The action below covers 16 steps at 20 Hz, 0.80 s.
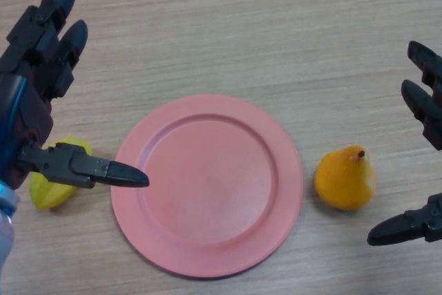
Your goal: Pick up the yellow pear and place it on the plate
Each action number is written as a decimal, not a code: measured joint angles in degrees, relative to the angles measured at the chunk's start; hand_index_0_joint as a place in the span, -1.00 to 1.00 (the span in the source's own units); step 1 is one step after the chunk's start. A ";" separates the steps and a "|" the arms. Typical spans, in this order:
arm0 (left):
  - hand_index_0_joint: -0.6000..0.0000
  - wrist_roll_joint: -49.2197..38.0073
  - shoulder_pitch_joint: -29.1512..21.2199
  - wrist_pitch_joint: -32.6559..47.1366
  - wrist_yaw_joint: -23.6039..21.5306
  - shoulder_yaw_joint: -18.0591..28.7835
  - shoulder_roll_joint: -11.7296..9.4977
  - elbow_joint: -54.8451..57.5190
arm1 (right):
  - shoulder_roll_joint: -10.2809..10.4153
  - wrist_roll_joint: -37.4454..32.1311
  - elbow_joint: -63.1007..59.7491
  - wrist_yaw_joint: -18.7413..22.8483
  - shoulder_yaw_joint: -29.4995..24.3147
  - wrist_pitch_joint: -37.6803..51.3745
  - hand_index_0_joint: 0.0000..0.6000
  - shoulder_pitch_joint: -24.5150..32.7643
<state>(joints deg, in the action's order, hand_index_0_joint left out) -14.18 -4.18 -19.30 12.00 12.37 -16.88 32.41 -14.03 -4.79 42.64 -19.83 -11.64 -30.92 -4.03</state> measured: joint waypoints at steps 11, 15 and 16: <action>1.00 -0.99 2.18 -0.47 0.07 1.45 0.12 2.07 | -0.82 7.26 -27.49 5.41 4.15 24.18 -1.00 5.17; 1.00 -1.01 3.13 -0.47 0.61 2.64 0.13 1.93 | -1.07 14.06 -41.92 10.31 6.48 36.47 -1.00 7.64; 1.00 -1.01 3.21 -0.47 0.79 2.73 0.13 1.91 | -1.07 14.10 -44.28 10.97 6.76 37.59 -1.00 8.10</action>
<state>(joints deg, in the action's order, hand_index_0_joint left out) -15.18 -0.97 -19.77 12.79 15.10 -16.75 34.32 -15.10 9.31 -1.64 -8.86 -4.88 6.66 4.06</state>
